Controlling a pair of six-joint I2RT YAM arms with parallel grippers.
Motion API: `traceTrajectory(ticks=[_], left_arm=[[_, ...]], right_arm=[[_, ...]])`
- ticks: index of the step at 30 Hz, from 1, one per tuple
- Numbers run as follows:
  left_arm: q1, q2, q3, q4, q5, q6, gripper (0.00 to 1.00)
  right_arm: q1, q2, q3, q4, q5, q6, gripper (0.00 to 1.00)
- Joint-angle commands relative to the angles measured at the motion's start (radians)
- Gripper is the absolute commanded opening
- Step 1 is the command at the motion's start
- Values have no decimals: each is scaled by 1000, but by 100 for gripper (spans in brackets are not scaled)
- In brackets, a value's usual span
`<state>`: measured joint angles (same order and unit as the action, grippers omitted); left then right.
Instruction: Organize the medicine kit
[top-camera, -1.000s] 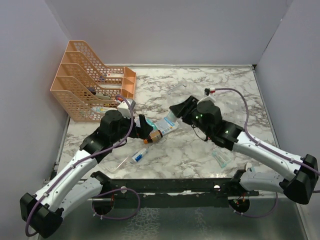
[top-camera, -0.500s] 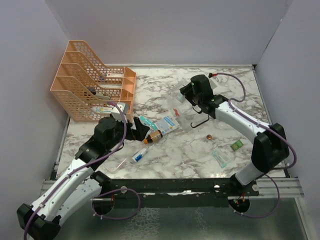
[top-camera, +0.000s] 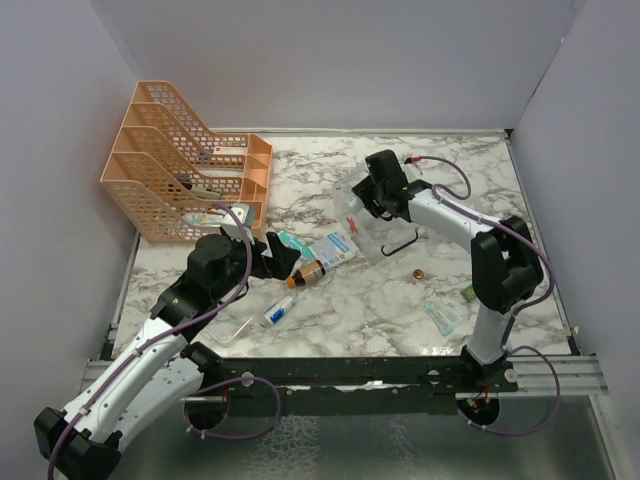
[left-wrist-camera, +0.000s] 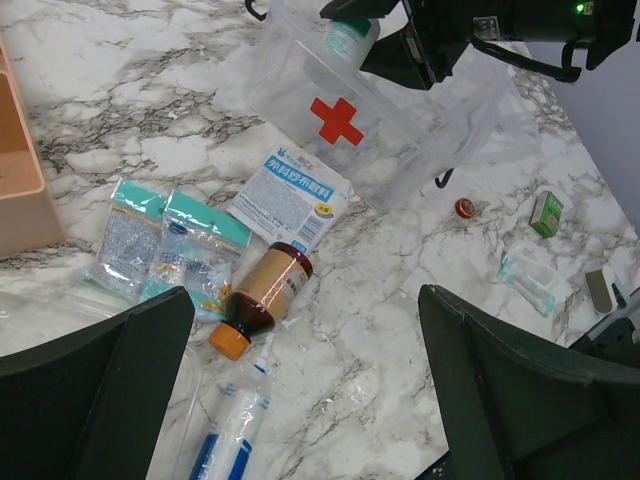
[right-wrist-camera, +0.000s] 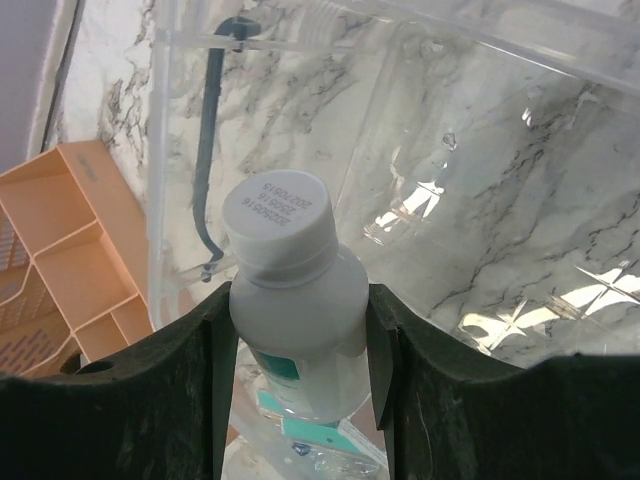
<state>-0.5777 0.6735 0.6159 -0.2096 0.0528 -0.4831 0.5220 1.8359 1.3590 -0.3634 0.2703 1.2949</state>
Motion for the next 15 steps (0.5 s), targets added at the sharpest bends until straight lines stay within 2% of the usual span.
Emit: traceTrajectory(ticks=[1,11,15], left_arm=[[-1,-15,-3,32,8,-3,99],[-1,-16,-4,16,1,2,99],[0,-15,-4,15,-3,4,99]], right_arm=[[-2,10,0,-12,-21,98,39],[-2,96,39,-6,-52,112,45],[-2,123,54,-8,-57,111,50]])
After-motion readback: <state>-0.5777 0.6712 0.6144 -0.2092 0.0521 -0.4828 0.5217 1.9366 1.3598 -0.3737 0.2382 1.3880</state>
